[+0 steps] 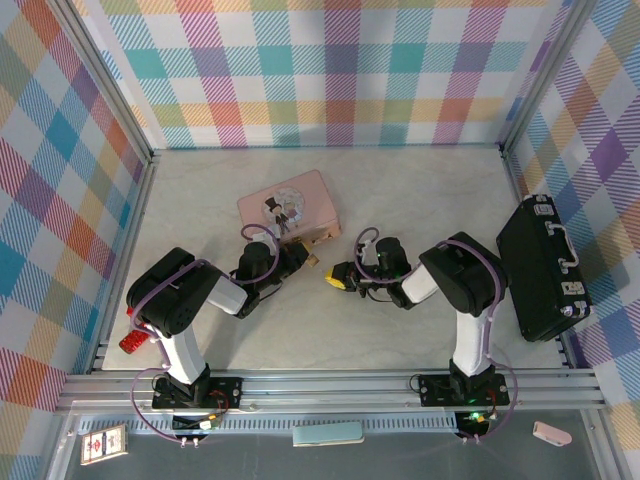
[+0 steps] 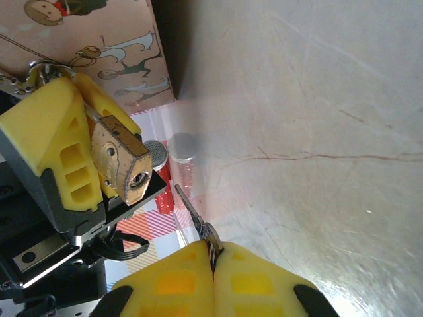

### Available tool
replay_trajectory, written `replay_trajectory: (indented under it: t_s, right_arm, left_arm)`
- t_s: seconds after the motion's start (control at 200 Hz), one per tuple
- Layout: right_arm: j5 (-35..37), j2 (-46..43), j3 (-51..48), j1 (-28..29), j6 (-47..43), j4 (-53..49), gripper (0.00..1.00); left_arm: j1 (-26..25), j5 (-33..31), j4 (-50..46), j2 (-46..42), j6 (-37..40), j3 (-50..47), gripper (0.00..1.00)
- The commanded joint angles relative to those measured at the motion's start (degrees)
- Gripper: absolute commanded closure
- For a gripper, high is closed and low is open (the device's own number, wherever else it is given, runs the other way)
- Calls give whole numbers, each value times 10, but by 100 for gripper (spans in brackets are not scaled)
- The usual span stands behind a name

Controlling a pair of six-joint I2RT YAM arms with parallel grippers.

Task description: Unlock the padlock with the key

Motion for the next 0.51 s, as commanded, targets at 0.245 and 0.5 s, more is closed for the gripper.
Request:
replay_trajectory:
  t_s: [0.245, 0.5]
  right_arm:
    - [-10, 24, -6, 6, 25, 92, 100]
    - [-7, 33, -5, 13, 33, 104, 100]
  left_arm:
    - [-6, 76, -16, 4, -86, 6, 97]
    - [-5, 76, 1, 13, -96, 1, 97]
